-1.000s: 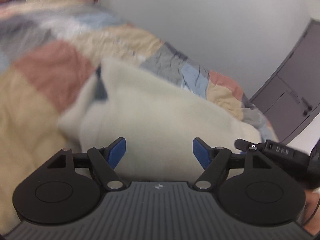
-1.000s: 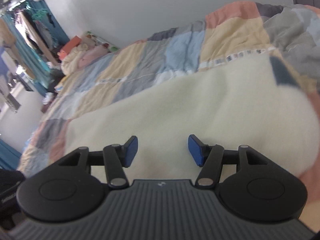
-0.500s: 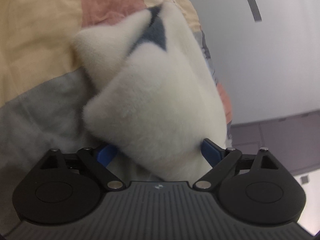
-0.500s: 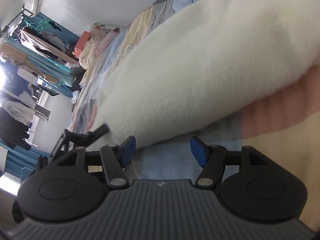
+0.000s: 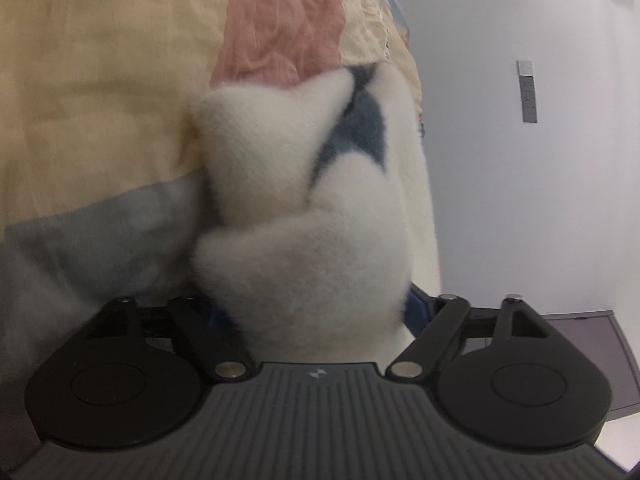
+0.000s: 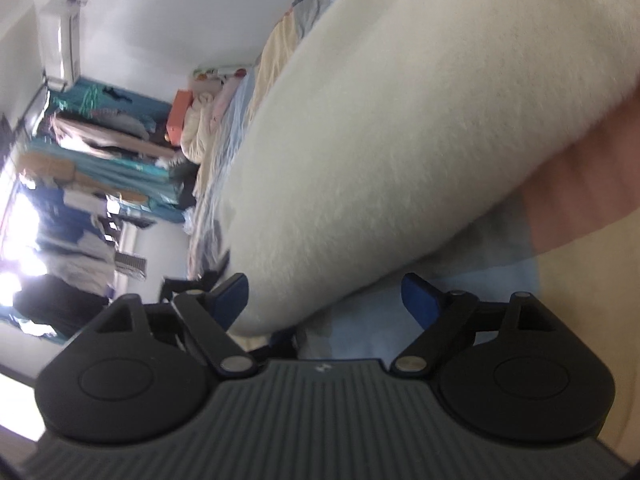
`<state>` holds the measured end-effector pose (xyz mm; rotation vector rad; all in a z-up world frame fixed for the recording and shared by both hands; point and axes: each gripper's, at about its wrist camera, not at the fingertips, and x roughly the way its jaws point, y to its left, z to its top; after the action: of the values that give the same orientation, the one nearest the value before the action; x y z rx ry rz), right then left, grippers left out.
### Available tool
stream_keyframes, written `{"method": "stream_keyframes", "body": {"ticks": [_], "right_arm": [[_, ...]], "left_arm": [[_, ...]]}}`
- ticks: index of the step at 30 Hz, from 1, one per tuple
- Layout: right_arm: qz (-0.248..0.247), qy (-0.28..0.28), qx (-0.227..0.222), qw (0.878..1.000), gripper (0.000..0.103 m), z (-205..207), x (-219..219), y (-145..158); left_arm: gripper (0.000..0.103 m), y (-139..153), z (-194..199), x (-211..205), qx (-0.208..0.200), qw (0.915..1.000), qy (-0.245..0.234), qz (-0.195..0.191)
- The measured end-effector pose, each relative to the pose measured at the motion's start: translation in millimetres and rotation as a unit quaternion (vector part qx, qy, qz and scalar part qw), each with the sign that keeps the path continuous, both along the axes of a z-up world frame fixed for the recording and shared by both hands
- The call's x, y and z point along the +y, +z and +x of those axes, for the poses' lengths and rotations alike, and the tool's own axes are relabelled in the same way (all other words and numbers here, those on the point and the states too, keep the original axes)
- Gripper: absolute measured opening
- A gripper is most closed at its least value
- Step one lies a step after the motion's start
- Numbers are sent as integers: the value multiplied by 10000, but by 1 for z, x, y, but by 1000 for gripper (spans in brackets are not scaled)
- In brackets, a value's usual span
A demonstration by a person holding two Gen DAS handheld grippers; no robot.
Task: Fold large clothes
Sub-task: 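Grasp the folded sweater end with the left gripper while the right gripper grasps it too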
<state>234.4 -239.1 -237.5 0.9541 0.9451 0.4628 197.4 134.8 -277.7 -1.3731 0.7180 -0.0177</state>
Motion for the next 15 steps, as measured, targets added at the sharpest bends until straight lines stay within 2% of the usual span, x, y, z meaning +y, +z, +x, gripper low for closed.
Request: {"method": "stream_keyframes", "body": {"ticks": [4,7,15], "right_arm": [[124,-60,84,9999,93,10,6,-5],[325,-231,263,9989,93,16,3,-14],[1042,-915,631,9883,92,22,-22,-30]], "left_arm": [[58,7,2,4,-105,9997,31,205],[53,14,3,3,-179,9992,-1,366],[50,22,5,4,-338,9983,-7,473]]}}
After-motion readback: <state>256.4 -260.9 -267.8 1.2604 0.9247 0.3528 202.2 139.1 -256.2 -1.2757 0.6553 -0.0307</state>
